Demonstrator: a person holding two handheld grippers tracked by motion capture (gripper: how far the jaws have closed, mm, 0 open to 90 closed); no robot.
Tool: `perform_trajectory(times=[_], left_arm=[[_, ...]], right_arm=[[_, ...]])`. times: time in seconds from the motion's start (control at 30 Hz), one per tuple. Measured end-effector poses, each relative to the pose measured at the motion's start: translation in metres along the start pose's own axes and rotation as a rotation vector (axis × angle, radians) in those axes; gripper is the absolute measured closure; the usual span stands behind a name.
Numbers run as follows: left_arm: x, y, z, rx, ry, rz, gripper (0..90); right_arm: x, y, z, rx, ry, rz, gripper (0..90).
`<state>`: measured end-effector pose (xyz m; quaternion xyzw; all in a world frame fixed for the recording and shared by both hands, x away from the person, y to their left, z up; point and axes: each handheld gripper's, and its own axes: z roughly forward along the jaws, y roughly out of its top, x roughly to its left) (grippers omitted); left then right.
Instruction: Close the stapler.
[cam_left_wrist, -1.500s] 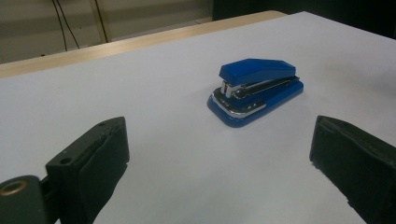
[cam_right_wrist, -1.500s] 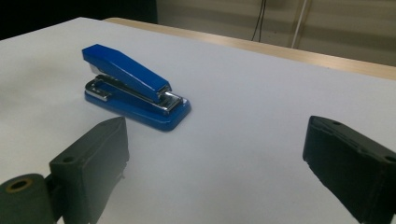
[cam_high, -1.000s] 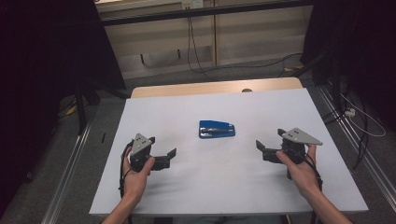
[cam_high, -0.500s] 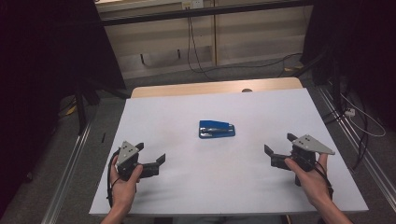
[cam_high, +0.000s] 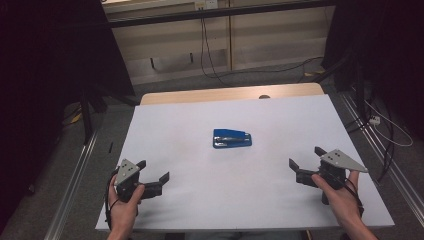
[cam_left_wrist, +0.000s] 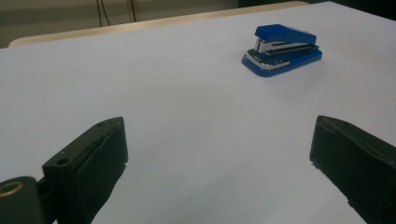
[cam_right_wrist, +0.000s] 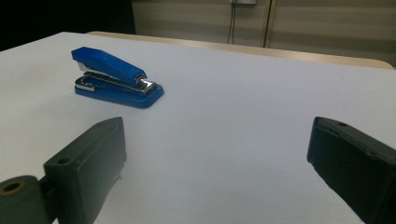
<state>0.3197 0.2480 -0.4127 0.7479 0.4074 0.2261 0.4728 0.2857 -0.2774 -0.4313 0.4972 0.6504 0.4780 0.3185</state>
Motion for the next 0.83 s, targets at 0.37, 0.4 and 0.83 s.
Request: perform_trajectory(times=[0.37,0.4,0.83], left_arm=[[-0.008,-0.006,-0.002,-0.031,-0.004,0.015,4.3],[-0.007,-0.006,-0.001,-0.033,-0.008,0.016,4.3],[-0.003,-0.006,0.000,-0.032,-0.002,0.001,4.2]], right_arm=[[-0.002,-0.010,-0.012,-0.030,-0.034,0.001,3.8],[-0.002,-0.010,-0.013,-0.034,-0.035,-0.001,3.7],[-0.002,-0.010,-0.013,-0.044,-0.038,0.018,3.2]])
